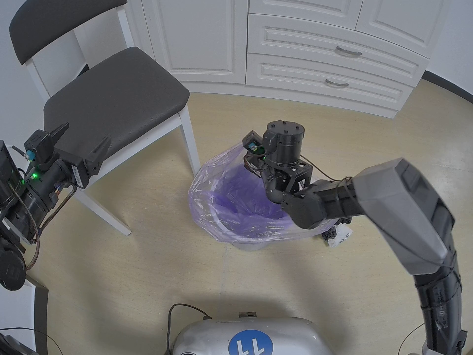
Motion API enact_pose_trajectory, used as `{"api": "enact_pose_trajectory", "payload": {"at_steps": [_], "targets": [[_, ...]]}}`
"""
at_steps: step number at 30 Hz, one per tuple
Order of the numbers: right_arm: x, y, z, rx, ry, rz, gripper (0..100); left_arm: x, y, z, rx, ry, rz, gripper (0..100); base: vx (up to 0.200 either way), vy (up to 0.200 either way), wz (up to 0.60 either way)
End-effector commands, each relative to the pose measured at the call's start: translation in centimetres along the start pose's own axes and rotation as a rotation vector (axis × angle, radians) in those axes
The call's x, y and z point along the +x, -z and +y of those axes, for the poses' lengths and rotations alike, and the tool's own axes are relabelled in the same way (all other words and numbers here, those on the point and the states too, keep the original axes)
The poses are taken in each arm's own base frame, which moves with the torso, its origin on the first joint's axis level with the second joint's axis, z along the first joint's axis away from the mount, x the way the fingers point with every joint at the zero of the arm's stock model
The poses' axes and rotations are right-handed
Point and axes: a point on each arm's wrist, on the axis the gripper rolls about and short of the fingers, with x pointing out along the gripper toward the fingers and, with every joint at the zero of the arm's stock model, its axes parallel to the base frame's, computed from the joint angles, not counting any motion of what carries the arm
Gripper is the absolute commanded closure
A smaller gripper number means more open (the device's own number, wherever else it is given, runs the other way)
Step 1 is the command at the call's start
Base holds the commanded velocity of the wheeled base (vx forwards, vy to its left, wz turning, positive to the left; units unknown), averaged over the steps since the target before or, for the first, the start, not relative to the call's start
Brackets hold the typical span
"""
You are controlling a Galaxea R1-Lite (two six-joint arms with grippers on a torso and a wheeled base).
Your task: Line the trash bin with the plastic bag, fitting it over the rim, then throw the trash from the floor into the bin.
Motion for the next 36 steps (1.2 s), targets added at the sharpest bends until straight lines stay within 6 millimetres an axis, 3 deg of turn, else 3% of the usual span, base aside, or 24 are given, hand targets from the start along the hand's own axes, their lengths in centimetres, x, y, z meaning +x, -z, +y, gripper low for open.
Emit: {"api": "enact_pose_trajectory", "payload": {"at_steps": [1,6,12,17,22,29,34,36], "targets": [[-6.2,-2.0,-6.7,0.084,-0.132,0.093,0,0.1,0.4,-0.8,-0.01,0.034,0.011,0,0.0,0.0,0.0],[-8.6,-1.2,-7.8,0.132,-0.205,0.129,0,-0.2,0.6,-1.8,-0.018,0.077,0.022,0,0.0,0.0,0.0],[-12.6,1.5,-9.3,0.247,-0.288,0.225,0,-0.6,-0.1,-4.3,-0.129,0.213,0.008,0,0.0,0.0,0.0],[-15.9,3.4,-10.7,0.436,-0.426,0.289,0,-0.4,-0.2,-6.8,-0.232,0.338,0.098,0,0.0,0.0,0.0],[-17.7,4.8,-11.0,0.701,-0.516,0.352,0,0.0,-1.4,-8.6,-0.364,0.423,0.251,0,0.0,0.0,0.0],[-17.4,4.6,-10.8,0.89,-0.49,0.303,0,1.1,-2.8,-9.0,-0.445,0.433,0.359,0,0.0,0.0,0.0],[-15.4,4.8,-10.8,0.938,-0.415,0.217,0,2.1,-1.5,-9.8,-0.434,0.427,0.405,0,0.0,0.0,0.0],[-13.1,6.2,-8.6,0.905,-0.363,0.23,0,3.2,-0.2,-10.6,-0.429,0.422,0.45,0,0.0,0.0,0.0]]}}
